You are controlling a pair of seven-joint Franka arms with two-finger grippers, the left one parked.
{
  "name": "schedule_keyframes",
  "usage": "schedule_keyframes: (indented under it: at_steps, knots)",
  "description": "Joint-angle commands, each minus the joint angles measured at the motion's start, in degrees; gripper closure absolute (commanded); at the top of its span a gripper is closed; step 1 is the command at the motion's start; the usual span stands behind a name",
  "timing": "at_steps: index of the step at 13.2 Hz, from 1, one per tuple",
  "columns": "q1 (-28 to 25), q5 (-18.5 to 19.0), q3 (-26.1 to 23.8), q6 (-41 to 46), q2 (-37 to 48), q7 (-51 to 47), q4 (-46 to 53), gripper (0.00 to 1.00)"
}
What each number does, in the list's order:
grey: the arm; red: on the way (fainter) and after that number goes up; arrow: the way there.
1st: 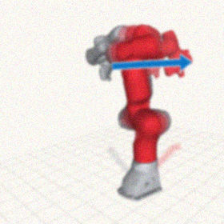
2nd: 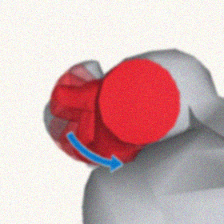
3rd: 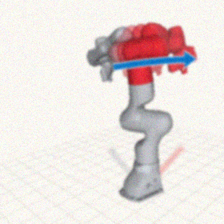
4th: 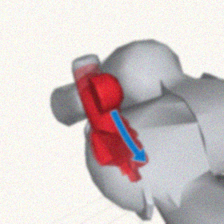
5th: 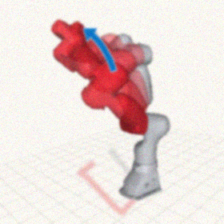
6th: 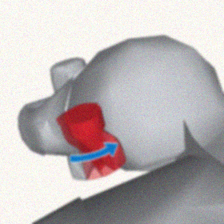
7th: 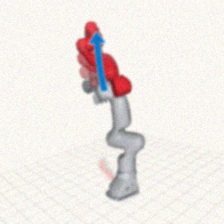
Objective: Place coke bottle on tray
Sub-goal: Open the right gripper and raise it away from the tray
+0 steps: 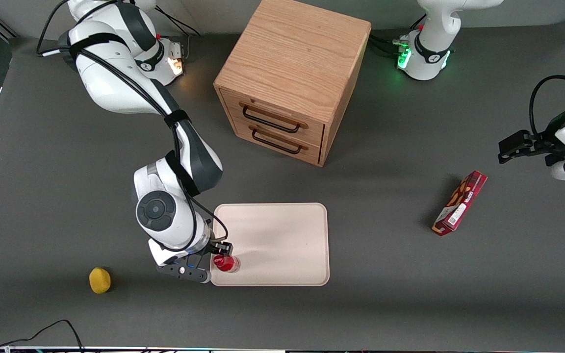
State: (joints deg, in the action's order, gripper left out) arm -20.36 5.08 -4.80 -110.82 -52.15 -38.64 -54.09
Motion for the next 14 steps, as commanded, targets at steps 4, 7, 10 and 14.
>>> schedule_keyframes:
  at_steps: [4,7,10,14]
  knots:
    - [6.88,-1.46,-2.05,9.48,27.11,7.85,-25.29,0.0]
    - [12.96,-2.0,-3.38,9.39,48.74,14.28,-47.01,0.0]
    - [15.96,-2.44,-3.2,11.49,62.4,18.42,-56.73,0.0]
    - [22.53,-10.06,-1.27,15.54,63.75,29.54,-54.55,0.0]
